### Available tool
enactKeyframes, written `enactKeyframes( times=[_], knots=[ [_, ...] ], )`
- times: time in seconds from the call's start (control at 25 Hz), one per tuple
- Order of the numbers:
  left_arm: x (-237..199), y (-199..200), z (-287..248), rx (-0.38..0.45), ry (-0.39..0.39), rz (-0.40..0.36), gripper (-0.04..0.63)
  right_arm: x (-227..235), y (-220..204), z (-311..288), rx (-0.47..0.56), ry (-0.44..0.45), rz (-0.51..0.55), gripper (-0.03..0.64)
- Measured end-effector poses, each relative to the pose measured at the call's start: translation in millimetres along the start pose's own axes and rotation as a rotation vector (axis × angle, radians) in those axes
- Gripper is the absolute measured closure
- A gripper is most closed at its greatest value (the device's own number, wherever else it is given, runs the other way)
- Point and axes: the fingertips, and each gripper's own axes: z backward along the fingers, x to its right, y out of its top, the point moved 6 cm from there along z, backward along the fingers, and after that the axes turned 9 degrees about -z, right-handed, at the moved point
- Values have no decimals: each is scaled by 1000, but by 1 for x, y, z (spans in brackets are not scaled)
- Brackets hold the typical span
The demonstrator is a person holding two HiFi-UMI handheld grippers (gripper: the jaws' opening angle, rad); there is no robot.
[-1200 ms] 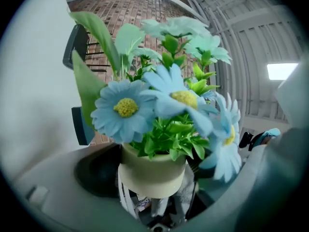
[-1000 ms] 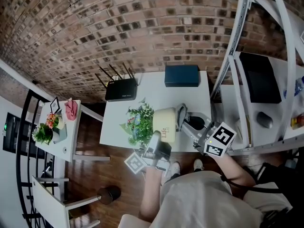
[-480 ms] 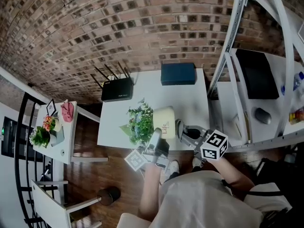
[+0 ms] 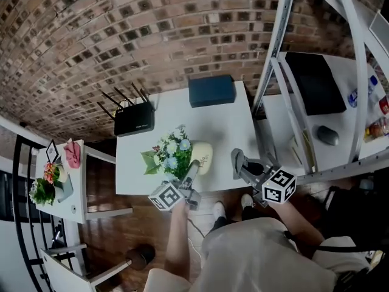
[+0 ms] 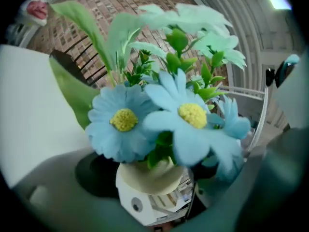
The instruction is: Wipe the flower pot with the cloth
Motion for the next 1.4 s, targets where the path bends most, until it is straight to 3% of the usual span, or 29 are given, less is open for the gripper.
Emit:
enactKeyframes(
  times=[0.16,0.36,0.72,0.88,0.96,1.04,1.24,1.4],
  knots=[
    [-23,-18,-15,-138,9,-222,144,0,-17,6,-16,-41,-27,618],
    [-43,-51,-32,-345,-8,-439,144,-1,-27,17,-14,-101,-50,618],
    [-59,-115,-53,-548,-48,-673,144,5,-40,32,1,-182,-109,618],
    [-61,-130,-51,-529,-55,-731,138,-3,-45,31,8,-191,-122,618],
    [-65,-130,-46,-503,-45,-715,125,-9,-49,29,15,-192,-126,618],
    [-67,-129,-41,-483,-28,-683,57,-14,-51,30,30,-197,-131,618],
    [-56,-132,-1,-436,52,-640,26,-19,-66,38,53,-175,-155,618],
    [-29,-118,43,-331,142,-643,26,-35,-71,44,62,-106,-99,618]
  ],
)
